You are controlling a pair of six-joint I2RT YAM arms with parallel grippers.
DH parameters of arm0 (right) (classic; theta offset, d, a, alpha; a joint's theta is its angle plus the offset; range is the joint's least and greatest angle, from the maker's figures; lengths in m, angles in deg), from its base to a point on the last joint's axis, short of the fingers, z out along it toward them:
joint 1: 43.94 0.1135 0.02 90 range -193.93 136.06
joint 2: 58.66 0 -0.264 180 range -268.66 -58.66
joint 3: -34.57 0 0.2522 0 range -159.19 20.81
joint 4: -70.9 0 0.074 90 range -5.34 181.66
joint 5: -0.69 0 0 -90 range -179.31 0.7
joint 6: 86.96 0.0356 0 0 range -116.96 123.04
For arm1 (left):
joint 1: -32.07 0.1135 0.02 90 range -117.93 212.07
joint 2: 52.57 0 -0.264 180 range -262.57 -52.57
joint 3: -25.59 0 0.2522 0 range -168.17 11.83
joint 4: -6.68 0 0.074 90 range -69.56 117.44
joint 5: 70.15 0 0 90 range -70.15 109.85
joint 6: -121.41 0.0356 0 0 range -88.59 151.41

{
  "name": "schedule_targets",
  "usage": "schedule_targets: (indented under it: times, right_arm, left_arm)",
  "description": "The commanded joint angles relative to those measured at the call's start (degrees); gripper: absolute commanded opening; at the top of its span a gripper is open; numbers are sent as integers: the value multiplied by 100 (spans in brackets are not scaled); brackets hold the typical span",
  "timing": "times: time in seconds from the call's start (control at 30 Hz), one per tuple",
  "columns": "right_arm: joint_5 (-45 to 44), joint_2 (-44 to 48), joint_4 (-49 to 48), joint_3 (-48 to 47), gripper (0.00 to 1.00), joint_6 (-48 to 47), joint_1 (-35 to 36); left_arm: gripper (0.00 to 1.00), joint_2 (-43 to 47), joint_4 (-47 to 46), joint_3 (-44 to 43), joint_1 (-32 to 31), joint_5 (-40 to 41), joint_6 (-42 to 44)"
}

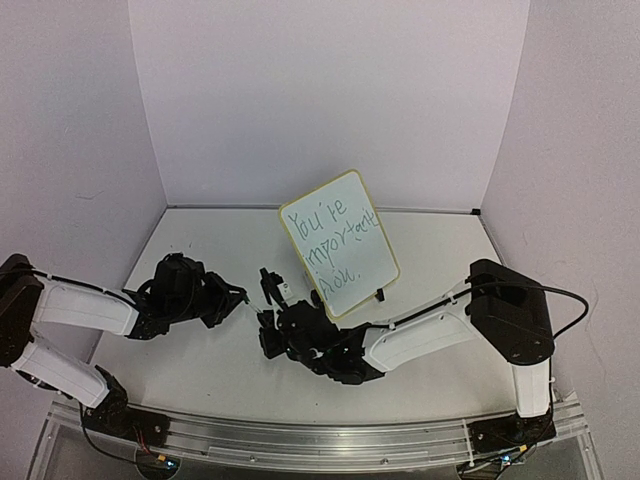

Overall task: Write a sentence on the whiteboard
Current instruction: Insert the whiteboard marker without the cap into the pen cap.

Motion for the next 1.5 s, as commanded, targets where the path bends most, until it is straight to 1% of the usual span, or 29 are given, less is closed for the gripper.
schedule_targets:
  times: [0.0, 0.2, 0.47, 0.77, 0.97, 1.23, 1.47]
  right_arm:
    - [-214, 42, 122, -194, 0, 105, -69]
    - [-230, -21, 163, -232, 0, 128, -92]
    - [-605, -161, 116, -361, 0, -47, -94]
    - [-799, -419, -361, -498, 0, -342, -94]
    - [-1079, -584, -1007, -461, 0, -678, -94]
    - [-1089, -831, -1646, -613, 0, -1164, -94]
    - [-979, -923, -1821, -657, 0, -1343, -129]
  left_arm:
    - [0, 253, 222, -198, -51, 99, 270]
    - [0, 272, 188, -191, -62, 77, 260]
    - [0, 245, -39, -113, -71, 26, 35]
    - [0, 227, -272, -33, -80, 3, -234]
    - [0, 241, -422, 59, -80, 18, -430]
    - [0, 169, -605, 70, -80, -106, -577]
    - [0, 229, -652, 64, -90, -248, -556]
